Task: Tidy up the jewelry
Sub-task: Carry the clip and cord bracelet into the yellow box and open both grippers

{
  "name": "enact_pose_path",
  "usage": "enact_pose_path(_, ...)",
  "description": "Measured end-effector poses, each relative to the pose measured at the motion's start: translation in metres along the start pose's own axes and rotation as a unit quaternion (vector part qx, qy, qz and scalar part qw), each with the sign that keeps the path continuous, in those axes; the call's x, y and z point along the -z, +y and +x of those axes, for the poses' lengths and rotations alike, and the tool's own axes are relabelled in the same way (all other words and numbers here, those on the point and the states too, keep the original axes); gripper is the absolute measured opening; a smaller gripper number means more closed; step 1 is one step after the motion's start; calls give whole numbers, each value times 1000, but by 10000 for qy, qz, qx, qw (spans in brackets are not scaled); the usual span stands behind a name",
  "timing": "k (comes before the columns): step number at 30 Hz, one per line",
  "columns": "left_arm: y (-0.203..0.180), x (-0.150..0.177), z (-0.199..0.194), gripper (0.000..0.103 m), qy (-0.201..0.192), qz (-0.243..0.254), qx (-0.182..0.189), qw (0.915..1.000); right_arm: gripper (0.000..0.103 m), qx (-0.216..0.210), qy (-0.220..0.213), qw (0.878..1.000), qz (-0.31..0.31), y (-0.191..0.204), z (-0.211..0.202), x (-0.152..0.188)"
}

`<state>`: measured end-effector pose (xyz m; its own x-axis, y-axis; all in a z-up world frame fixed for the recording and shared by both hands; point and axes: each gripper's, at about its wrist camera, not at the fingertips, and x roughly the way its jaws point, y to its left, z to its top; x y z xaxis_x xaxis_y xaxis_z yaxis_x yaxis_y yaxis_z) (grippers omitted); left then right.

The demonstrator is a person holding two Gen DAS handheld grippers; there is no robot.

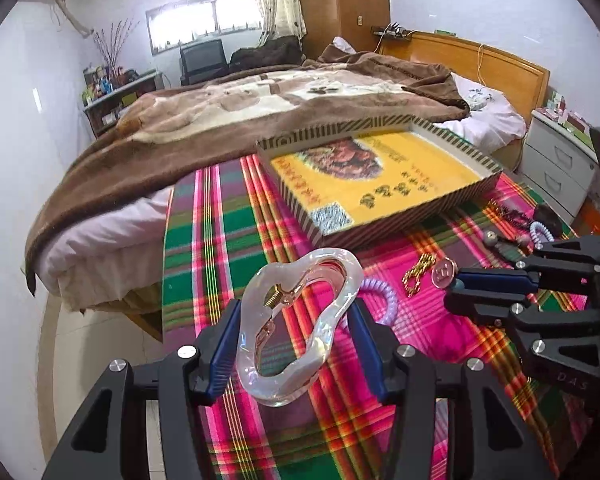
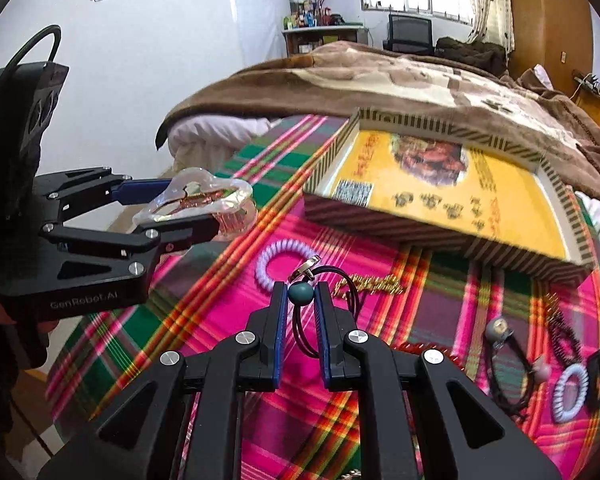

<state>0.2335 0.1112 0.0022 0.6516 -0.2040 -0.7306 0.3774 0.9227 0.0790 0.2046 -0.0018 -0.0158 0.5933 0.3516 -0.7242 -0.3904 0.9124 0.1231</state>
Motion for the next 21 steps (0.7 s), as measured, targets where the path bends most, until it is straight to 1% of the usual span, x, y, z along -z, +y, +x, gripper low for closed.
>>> enact_pose_path(7, -5, -21, -3, 53, -82, -20, 47, 10000, 14, 145, -228, 9996, 44, -15, -18, -22)
enact_pose_path(11, -5, -40, 5, 53, -119, -185, 138, 9997, 14, 232, -283, 9992, 134, -33, -21, -38)
enact_pose_path(14, -6, -55, 12, 53, -160, -256, 198, 9993, 14, 314, -282, 9989, 182, -49, -20, -51)
enact_pose_path(16, -10, -63, 19, 53, -162, -191, 193, 9995, 14, 347, -264, 9989, 191, -60, -17, -60)
enact_pose_path(21, -16, -85, 41, 53, -135, -269, 298, 9991, 14, 480, -141, 9984, 261, -88, 0, -77)
